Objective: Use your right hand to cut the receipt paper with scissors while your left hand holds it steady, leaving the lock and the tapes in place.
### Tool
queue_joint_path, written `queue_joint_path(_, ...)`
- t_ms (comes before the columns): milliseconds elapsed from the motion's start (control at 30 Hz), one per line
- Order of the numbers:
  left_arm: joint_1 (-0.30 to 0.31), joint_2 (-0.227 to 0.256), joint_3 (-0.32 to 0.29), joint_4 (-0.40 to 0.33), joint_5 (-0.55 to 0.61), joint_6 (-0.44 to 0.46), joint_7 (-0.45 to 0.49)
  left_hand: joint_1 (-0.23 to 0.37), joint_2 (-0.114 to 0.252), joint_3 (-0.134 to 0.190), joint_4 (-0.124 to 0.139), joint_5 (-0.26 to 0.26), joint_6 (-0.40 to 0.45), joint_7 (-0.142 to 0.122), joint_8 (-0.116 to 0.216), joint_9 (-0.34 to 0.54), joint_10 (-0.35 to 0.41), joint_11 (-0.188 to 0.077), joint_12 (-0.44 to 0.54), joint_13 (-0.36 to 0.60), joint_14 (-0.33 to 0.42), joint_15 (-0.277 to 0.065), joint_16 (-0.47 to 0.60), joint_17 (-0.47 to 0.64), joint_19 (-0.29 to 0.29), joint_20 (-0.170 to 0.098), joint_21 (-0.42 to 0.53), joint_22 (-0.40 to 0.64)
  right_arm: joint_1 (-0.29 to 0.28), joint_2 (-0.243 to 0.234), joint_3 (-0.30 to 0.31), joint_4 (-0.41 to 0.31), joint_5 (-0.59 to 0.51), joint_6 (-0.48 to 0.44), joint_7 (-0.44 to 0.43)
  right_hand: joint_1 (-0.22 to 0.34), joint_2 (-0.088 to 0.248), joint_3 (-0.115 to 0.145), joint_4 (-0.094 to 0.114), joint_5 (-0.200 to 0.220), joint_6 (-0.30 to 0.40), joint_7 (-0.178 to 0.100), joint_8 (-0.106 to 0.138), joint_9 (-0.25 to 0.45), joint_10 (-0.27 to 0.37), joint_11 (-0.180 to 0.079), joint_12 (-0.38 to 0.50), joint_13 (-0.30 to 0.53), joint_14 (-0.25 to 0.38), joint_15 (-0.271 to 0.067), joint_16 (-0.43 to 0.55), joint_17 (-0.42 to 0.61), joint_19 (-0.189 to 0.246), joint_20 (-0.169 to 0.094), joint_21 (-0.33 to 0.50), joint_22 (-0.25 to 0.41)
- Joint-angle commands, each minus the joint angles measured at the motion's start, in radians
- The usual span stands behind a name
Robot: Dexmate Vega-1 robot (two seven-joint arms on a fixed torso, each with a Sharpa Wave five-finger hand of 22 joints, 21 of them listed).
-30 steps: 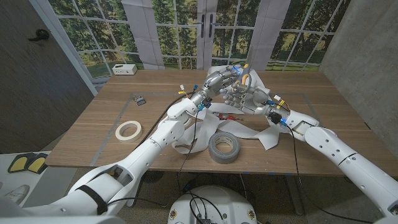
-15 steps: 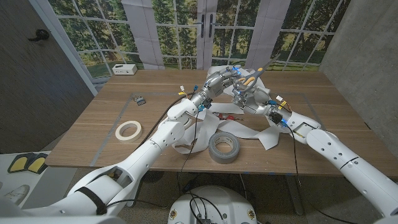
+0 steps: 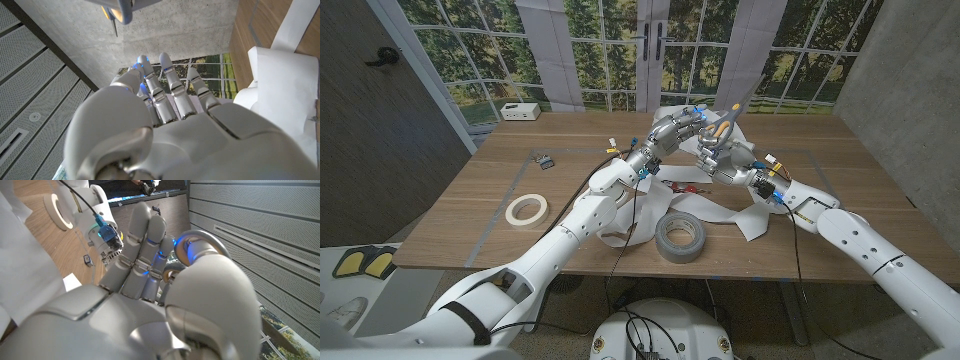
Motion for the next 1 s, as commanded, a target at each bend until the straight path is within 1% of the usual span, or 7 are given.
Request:
queue_joint_path(33,0.001,0.003,-0.002,0.002,-0.005,0.002,-0.004,-0.004,0.005,0.002,0.008,0.005,-0.002,-0.001,-0.002,0.002,0.003,-0.009,-0.005,0.001,0.012,-0.146,-0.003,0.002,0.009,-0.003,0.008,0.003,-0.017,-0.034,0.012,-0.037,-0.01,-0.025,-0.063,-0.079,0.007,0.068,0.027,0.176,0.049,0.091,0.05,0.13,0.084,-0.052,-0.088,-0.076,0.034,-0.027,-0.166,-0.135,-0.041,-0.061,0.046,-0.082)
queue_joint_path(133,0.001,0.003,-0.003,0.004,-0.006,0.001,-0.006,-0.005,0.005,0.002,0.008,0.005,-0.002,-0.001,-0.003,0.002,0.002,-0.009,-0.007,0.001,0.013,-0.147,-0.003,0.002,0.008,-0.003,0.008,0.003,-0.011,-0.034,0.007,-0.028,-0.015,-0.019,-0.04,-0.138,0.02,0.101,0.035,0.206,0.008,0.074,0.066,0.18,0.062,-0.027,-0.259,-0.327,-0.02,-0.022,-0.378,-0.324,-0.092,-0.062,0.074,-0.171)
queue_joint_path(200,0.001,0.003,-0.002,0.006,-0.005,0.001,-0.007,-0.005,0.005,0.002,0.008,0.005,-0.001,-0.001,-0.003,0.001,0.003,-0.009,-0.007,0.002,0.013,-0.147,-0.004,0.001,0.008,-0.003,0.009,0.003,-0.006,-0.031,0.004,-0.022,-0.018,-0.013,-0.025,-0.183,0.025,0.121,0.048,0.21,-0.013,0.074,0.093,0.2,-0.06,0.018,-0.408,-0.442,-0.11,-0.011,-0.486,-0.435,-0.124,-0.065,0.076,-0.211)
queue_joint_path(267,0.0,0.002,-0.003,0.008,-0.008,0.002,-0.009,-0.005,0.004,0.002,0.008,0.005,-0.001,-0.002,-0.003,0.001,0.003,-0.009,-0.008,0.002,0.013,-0.147,-0.005,0.001,0.008,-0.002,0.009,0.003,-0.005,-0.031,0.004,-0.023,-0.018,-0.013,-0.029,-0.22,0.026,0.133,0.059,0.209,-0.044,0.077,0.108,0.205,-0.133,0.067,-0.515,-0.515,-0.184,-0.001,-0.515,-0.484,-0.16,-0.064,0.056,-0.228)
queue_joint_path(333,-0.001,0.003,-0.003,0.011,-0.007,0.002,-0.012,-0.005,0.004,0.002,0.008,0.005,0.0,-0.002,-0.003,0.001,0.003,-0.009,-0.008,0.002,0.013,-0.148,-0.005,0.001,0.008,-0.003,0.009,0.003,-0.008,-0.03,0.007,-0.027,-0.011,-0.019,-0.044,-0.241,0.032,0.146,0.065,0.207,-0.072,0.068,0.121,0.215,-0.183,0.077,-0.593,-0.566,-0.249,0.013,-0.521,-0.513,-0.195,-0.065,0.031,-0.232)
queue_joint_path(667,-0.005,0.0,-0.006,0.027,-0.012,-0.002,-0.026,-0.006,0.003,0.001,0.01,0.006,0.001,-0.002,-0.005,-0.001,0.003,-0.009,-0.012,0.002,0.015,-0.147,-0.006,0.001,0.008,-0.003,0.01,0.002,-0.001,-0.021,0.004,-0.023,-0.001,-0.022,-0.045,-0.271,0.058,0.154,0.077,0.194,-0.108,0.078,0.151,0.204,-0.155,0.072,-0.663,-0.633,-0.218,-0.009,-0.478,-0.538,-0.19,-0.063,0.022,-0.23)
queue_joint_path(1000,-0.006,-0.004,-0.01,0.039,-0.02,0.001,-0.033,-0.005,0.004,0.001,0.01,0.006,0.001,-0.002,-0.007,-0.002,0.006,-0.009,-0.014,0.004,0.016,-0.148,-0.007,0.002,0.007,-0.002,0.011,0.002,0.002,-0.025,0.003,-0.034,0.019,-0.053,-0.071,-0.286,0.082,0.166,0.061,0.183,-0.109,0.07,0.175,0.181,0.009,-0.005,-0.6,-0.574,-0.165,-0.021,-0.435,-0.519,-0.182,-0.063,0.02,-0.227)
